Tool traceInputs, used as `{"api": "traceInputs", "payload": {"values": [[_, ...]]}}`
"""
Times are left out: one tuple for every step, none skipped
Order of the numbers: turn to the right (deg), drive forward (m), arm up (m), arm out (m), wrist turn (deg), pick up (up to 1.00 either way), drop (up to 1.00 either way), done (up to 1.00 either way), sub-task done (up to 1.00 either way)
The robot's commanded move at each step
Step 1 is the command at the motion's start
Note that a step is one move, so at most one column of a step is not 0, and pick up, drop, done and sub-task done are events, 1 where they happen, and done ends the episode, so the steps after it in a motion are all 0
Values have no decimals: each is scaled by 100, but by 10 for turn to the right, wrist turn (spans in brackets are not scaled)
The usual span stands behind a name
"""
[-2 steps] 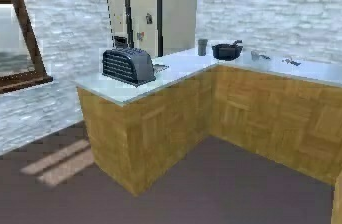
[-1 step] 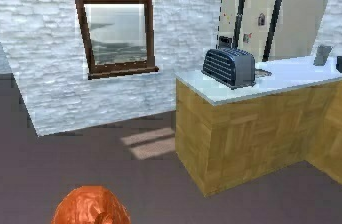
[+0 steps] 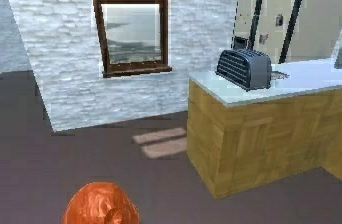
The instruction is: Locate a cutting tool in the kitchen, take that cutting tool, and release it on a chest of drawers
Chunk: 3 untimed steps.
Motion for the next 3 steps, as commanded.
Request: {"api": "traceInputs", "payload": {"values": [[450, 0, 0, 0, 0, 0, 0, 0, 0], [450, 0, 0, 0, 0, 0, 0, 0, 0], [300, 0, 0, 0, 0, 0, 0, 0, 0]]}}
